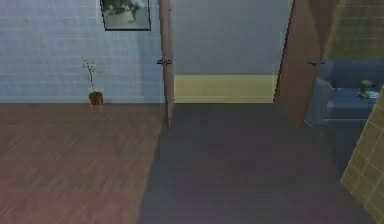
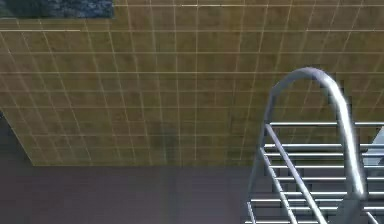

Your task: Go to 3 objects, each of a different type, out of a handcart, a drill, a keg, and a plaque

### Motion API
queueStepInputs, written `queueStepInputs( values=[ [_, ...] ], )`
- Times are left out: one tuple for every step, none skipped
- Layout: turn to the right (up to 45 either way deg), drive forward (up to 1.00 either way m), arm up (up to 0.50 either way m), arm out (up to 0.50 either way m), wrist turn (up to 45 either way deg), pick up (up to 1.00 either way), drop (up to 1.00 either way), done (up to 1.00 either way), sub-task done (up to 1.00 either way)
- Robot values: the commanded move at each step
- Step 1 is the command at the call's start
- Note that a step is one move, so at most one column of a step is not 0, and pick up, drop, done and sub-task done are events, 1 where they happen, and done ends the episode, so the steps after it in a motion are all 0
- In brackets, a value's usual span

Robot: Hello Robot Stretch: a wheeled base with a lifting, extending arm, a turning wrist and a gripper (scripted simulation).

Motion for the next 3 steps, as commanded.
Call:
queueStepInputs(
  values=[
    [45.0, 0.0, 0.0, 0.0, 0.0, 0.0, 0.0, 0.0, 0.0],
    [45.0, 0.0, 0.0, 0.0, 0.0, 0.0, 0.0, 0.0, 0.0],
    [45.0, 0.0, 0.0, 0.0, 0.0, 0.0, 0.0, 0.0, 0.0]
  ],
)
